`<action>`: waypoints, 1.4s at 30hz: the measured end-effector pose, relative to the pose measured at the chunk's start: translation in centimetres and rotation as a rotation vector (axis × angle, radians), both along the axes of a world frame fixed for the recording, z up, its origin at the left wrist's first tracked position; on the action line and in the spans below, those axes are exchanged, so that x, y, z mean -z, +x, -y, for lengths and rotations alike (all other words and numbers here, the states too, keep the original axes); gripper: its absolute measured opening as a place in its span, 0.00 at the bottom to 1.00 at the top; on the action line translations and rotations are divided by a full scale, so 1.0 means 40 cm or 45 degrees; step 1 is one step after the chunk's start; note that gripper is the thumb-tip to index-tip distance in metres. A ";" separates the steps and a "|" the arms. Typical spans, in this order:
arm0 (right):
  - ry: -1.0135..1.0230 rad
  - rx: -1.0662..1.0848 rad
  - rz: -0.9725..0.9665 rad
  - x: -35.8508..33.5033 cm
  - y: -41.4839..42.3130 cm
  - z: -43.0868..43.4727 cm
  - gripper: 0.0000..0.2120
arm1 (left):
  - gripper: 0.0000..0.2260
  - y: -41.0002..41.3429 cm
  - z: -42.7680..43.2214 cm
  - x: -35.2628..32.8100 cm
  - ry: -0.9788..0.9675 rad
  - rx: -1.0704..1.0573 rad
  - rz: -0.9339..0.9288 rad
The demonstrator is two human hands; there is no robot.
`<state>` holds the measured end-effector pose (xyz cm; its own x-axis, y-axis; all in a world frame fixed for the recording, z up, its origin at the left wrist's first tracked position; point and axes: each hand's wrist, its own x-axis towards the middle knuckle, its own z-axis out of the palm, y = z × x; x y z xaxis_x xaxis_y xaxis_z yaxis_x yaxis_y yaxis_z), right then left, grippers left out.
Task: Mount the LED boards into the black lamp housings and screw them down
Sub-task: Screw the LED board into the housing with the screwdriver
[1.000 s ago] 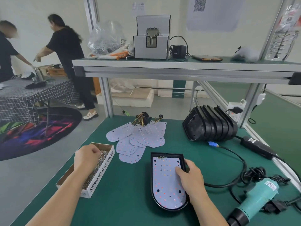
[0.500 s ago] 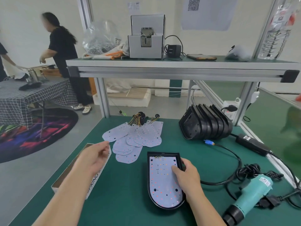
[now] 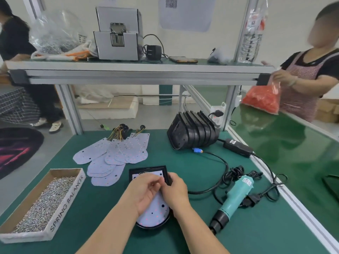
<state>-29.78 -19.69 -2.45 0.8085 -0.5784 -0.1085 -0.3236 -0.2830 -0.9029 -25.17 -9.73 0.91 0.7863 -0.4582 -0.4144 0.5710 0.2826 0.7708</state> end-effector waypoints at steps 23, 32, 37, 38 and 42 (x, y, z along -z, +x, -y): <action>0.241 0.762 0.042 -0.034 -0.324 0.267 0.39 | 0.06 -0.007 -0.034 -0.006 -0.077 -0.025 -0.143; 1.335 0.261 0.983 -0.126 -0.302 0.237 0.20 | 0.03 -0.009 -0.036 0.000 -0.185 -0.010 -0.202; 1.739 -0.074 1.287 -0.198 -0.234 0.185 0.10 | 0.03 -0.023 -0.045 -0.023 -0.221 -0.002 -0.257; 1.753 -0.078 1.300 -0.213 -0.219 0.178 0.08 | 0.04 -0.031 -0.048 -0.029 -0.241 0.005 -0.277; 1.453 0.298 1.251 -0.269 -0.161 0.166 0.04 | 0.10 -0.068 -0.055 -0.044 -0.278 0.068 -0.326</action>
